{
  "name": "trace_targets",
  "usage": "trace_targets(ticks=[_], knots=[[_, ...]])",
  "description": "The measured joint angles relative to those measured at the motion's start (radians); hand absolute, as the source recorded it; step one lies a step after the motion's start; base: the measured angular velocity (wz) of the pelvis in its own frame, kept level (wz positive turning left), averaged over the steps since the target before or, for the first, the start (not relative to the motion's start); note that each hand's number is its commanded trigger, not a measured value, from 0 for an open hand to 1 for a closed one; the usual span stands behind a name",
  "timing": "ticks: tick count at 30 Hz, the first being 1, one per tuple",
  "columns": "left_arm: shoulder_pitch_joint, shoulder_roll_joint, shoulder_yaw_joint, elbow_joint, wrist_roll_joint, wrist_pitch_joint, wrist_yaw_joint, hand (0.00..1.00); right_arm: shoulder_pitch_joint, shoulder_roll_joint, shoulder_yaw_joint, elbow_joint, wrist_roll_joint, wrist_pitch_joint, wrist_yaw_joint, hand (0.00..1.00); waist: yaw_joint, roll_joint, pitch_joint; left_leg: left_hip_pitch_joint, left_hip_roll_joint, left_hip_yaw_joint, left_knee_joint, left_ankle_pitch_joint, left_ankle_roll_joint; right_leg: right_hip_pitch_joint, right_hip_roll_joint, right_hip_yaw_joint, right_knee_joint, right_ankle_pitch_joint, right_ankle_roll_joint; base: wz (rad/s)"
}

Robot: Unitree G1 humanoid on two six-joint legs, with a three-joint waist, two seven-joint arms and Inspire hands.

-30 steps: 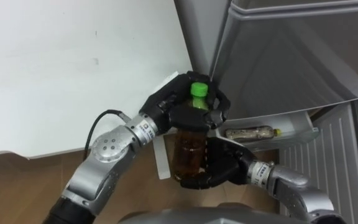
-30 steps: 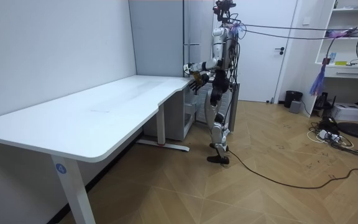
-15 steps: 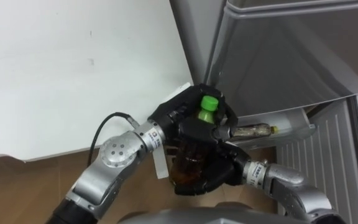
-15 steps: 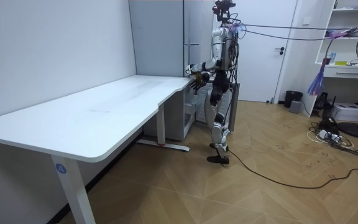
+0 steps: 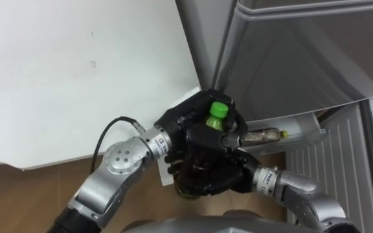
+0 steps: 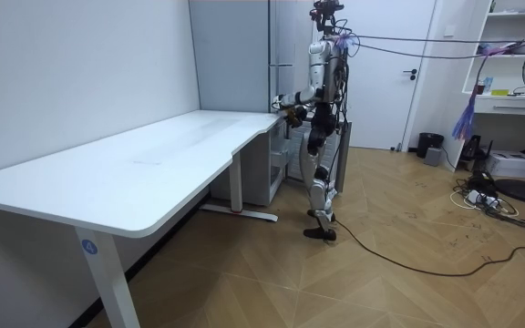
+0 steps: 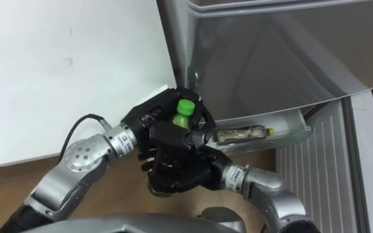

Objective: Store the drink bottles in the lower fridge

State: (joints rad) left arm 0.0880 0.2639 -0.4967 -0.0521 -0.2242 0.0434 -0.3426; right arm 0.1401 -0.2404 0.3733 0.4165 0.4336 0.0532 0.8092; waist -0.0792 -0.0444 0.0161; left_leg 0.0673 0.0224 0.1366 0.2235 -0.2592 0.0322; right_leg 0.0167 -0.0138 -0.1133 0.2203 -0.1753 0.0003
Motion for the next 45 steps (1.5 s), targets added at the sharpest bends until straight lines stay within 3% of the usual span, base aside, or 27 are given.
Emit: trace_targets(ticks=[4, 14, 15, 17, 18, 19, 31, 45], knots=[[-0.001, -0.01, 0.005, 0.0, -0.009, 0.0, 0.008, 1.0, 0.001, -0.004, 0.012, 0.0, -0.005, -0.033, 0.001, 1.0, -0.001, -0.003, 0.0017, -0.001, 0.0, 0.0, 0.0, 0.0, 0.0, -0.001, 0.0, 0.0, 0.0, 0.0, 0.0, 0.0], [-0.001, -0.019, 0.01, 0.0, -0.037, 0.0, 0.015, 1.0, 0.001, -0.002, 0.011, 0.001, -0.002, -0.043, -0.001, 1.0, 0.0, -0.002, 0.0017, -0.003, 0.001, 0.0, -0.003, 0.0, 0.0, -0.001, 0.001, 0.0, 0.001, 0.0, 0.0, 0.0], [-0.001, -0.019, 0.011, 0.0, -0.041, 0.0, 0.017, 0.96, 0.001, -0.001, 0.011, 0.001, 0.0, -0.044, -0.001, 1.0, 0.0, -0.002, 0.0017, -0.002, 0.001, 0.0, -0.003, 0.0, 0.0, -0.001, 0.001, 0.0, 0.0, 0.0, 0.0, 0.0], [-0.001, -0.019, 0.013, 0.0, -0.054, 0.0, 0.02, 0.47, 0.001, 0.0, 0.009, 0.001, 0.001, -0.047, -0.001, 1.0, 0.0, -0.003, 0.0017, -0.003, 0.0, -0.001, -0.003, 0.0, 0.0, -0.001, 0.0, -0.001, 0.0, 0.0, 0.0, 0.0], [0.0, -0.018, 0.013, 0.0, -0.058, 0.0, 0.021, 0.1, 0.002, 0.0, 0.009, 0.001, 0.002, -0.049, -0.001, 1.0, 0.0, -0.003, 0.0018, -0.003, 0.0, -0.002, -0.003, 0.0, 0.0, -0.001, 0.0, -0.002, 0.0, 0.0, 0.0, 0.0], [0.0, -0.018, 0.014, 0.0, -0.063, 0.0, 0.022, 0.0, 0.004, 0.0, 0.009, 0.001, 0.004, -0.052, 0.0, 1.0, 0.0, -0.003, 0.0017, -0.003, 0.0, -0.002, -0.003, 0.0, 0.0, -0.001, 0.0, -0.002, 0.0, 0.0, 0.0, 0.0], [0.001, -0.008, 0.011, 0.001, -0.078, 0.0, 0.026, 0.0, 0.027, -0.004, 0.015, 0.001, 0.034, -0.055, 0.011, 1.0, 0.0, -0.011, -0.0049, -0.003, 0.0, -0.002, -0.003, 0.0, 0.0, 0.0, 0.0, -0.007, 0.003, 0.001, 0.0, 0.0], [0.0, 0.001, 0.022, -0.05, -0.076, 0.002, 0.028, 0.0, 0.028, -0.019, 0.035, -0.003, 0.12, -0.067, 0.036, 1.0, 0.002, -0.002, -0.0085, -0.015, 0.001, -0.011, 0.014, 0.0, 0.0, -0.001, 0.0, -0.012, 0.002, 0.005, -0.002, 0.01]])
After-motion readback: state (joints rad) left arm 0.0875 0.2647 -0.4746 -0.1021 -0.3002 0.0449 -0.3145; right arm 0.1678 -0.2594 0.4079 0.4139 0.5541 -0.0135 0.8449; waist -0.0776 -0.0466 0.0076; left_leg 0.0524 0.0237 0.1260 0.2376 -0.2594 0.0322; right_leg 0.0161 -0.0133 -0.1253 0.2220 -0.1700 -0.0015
